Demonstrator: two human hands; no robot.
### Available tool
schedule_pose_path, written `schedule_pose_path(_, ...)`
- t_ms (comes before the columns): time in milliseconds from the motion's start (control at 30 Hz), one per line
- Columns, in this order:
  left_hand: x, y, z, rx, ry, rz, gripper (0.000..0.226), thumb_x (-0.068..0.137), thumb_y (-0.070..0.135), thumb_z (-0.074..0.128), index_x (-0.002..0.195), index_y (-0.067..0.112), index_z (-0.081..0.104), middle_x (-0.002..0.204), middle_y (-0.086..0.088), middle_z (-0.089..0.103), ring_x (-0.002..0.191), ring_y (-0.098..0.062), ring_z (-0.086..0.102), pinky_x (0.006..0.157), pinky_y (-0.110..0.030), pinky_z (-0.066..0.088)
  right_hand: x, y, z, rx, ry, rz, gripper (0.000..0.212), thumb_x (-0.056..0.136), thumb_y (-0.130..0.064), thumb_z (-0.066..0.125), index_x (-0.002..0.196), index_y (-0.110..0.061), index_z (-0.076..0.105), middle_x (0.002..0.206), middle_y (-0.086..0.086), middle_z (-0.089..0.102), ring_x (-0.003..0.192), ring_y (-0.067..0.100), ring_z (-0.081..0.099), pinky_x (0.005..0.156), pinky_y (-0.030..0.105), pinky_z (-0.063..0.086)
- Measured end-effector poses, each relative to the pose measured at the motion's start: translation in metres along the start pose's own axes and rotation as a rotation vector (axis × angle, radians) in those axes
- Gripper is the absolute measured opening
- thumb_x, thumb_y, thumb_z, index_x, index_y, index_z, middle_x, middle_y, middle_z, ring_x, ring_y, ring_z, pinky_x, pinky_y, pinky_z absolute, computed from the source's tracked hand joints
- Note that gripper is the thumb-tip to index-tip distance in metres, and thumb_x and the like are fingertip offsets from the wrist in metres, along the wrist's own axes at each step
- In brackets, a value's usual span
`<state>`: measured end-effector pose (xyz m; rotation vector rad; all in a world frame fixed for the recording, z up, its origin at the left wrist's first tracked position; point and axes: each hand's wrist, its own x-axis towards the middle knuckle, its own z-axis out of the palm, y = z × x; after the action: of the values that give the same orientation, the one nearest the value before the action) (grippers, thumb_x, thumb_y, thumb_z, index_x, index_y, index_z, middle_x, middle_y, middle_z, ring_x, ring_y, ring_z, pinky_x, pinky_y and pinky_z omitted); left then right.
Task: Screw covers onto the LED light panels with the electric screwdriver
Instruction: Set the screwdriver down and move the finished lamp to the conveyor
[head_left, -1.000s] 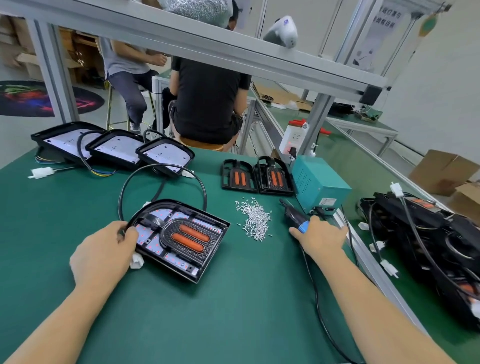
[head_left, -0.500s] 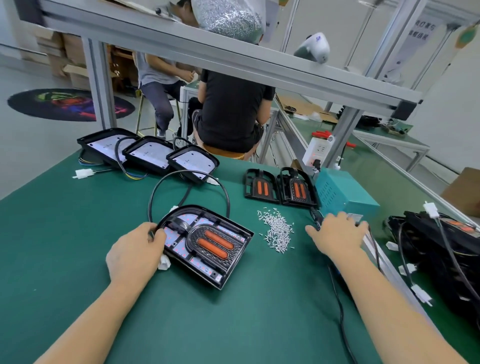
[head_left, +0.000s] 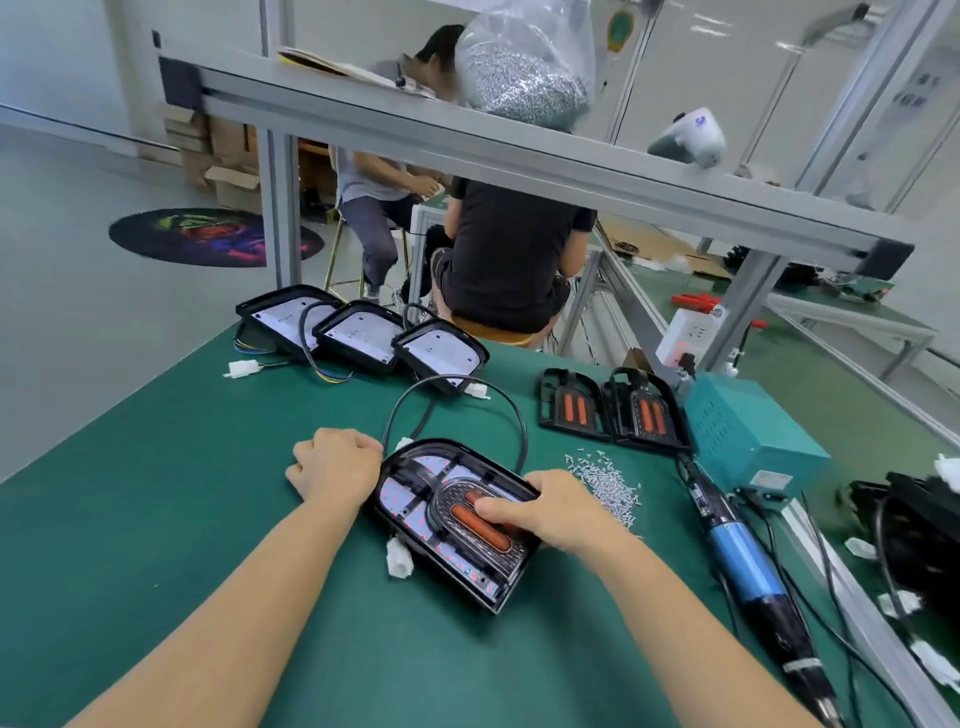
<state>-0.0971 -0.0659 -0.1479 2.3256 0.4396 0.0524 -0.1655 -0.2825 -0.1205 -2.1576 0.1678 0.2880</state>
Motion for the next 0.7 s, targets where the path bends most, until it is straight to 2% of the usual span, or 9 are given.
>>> schedule_pose_path(67,0.002,0.000,0.002,-0.042,-0.015,0.001,0.022,0.088,0.017,0.052,0.082,0.028,0.069,0.113,-0.008,0.061,0.120,-0.029,0.036,0.094,-0.036,0.027,-0.003,0.003,0.003,-0.030,0.070,-0.019,0.033,0.070,-0.047,0.084,0.069,-0.021,0.064,0.058,-0.014,0.063,0.048,-0.001,0.054,0.047,0.014,0.040)
schedule_pose_path(167,0.010,0.003,0.001,0.006,-0.004,0.021,0.018,0.089,0.034,0.055,0.090,0.021,0.067,0.114,-0.012,0.060,0.115,-0.032,0.044,0.092,-0.037,0.032,-0.006,0.005,0.006,-0.085,0.142,-0.019,0.039,0.069,-0.054,0.081,0.072,-0.020,0.064,0.061,-0.014,0.063,0.054,0.001,0.054,0.054,0.019,0.040)
schedule_pose_path(233,0.019,0.010,-0.001,-0.014,-0.084,0.062,0.038,0.086,0.040,0.060,0.068,0.007,0.054,0.082,-0.014,0.060,0.083,-0.030,0.056,0.074,-0.033,0.040,-0.007,0.004,0.006,-0.092,0.148,-0.011,0.042,0.069,-0.055,0.081,0.078,-0.018,0.065,0.068,-0.010,0.064,0.062,0.008,0.057,0.061,0.024,0.043)
schedule_pose_path(300,0.028,0.020,-0.002,0.016,-0.167,0.080,0.049,0.082,0.033,0.067,0.054,0.009,0.035,0.055,-0.007,0.040,0.052,-0.023,0.039,0.053,-0.027,0.029,-0.009,0.003,0.007,-0.080,0.158,0.002,0.041,0.068,-0.055,0.082,0.077,-0.018,0.064,0.070,-0.008,0.065,0.065,0.012,0.059,0.066,0.028,0.047)
schedule_pose_path(400,0.038,0.024,-0.003,0.022,-0.221,0.041,0.043,0.085,0.021,0.066,0.057,0.008,0.036,0.057,-0.006,0.040,0.051,-0.020,0.035,0.053,-0.027,0.028,-0.011,0.004,0.010,-0.071,0.212,0.023,0.040,0.069,-0.055,0.081,0.071,-0.020,0.062,0.068,-0.009,0.066,0.065,0.012,0.061,0.066,0.028,0.050)
schedule_pose_path(467,0.040,0.015,0.001,-0.289,-0.204,0.025,0.032,0.090,0.011,0.058,0.061,0.007,0.045,0.063,-0.013,0.050,0.050,-0.022,0.039,0.051,-0.027,0.030,-0.013,0.007,0.013,-0.044,0.267,0.037,0.042,0.069,-0.057,0.080,0.071,-0.018,0.064,0.070,-0.007,0.068,0.068,0.016,0.064,0.068,0.030,0.051)
schedule_pose_path(567,0.021,-0.003,0.000,-0.863,-0.125,-0.025,0.016,0.098,0.010,0.047,0.082,0.012,0.051,0.078,-0.015,0.060,0.054,-0.019,0.050,0.046,-0.023,0.041,-0.013,0.011,0.020,0.054,0.356,0.070,0.048,0.064,-0.059,0.081,0.072,-0.014,0.066,0.073,-0.001,0.072,0.075,0.023,0.067,0.074,0.036,0.055)
schedule_pose_path(633,0.005,-0.009,-0.002,-1.047,-0.168,-0.051,0.009,0.099,0.013,0.046,0.092,0.013,0.051,0.084,-0.011,0.061,0.061,-0.018,0.055,0.048,-0.019,0.046,-0.013,0.012,0.025,0.142,0.400,0.097,0.050,0.063,-0.058,0.082,0.076,-0.012,0.069,0.077,0.002,0.074,0.081,0.027,0.069,0.080,0.041,0.056)
schedule_pose_path(700,-0.014,-0.012,-0.003,-1.117,-0.258,-0.047,0.007,0.097,0.016,0.051,0.092,0.012,0.053,0.091,-0.007,0.060,0.075,-0.018,0.058,0.062,-0.024,0.049,-0.013,0.011,0.029,0.212,0.441,0.114,0.048,0.063,-0.056,0.083,0.078,-0.012,0.070,0.078,0.001,0.074,0.082,0.026,0.069,0.083,0.043,0.055)
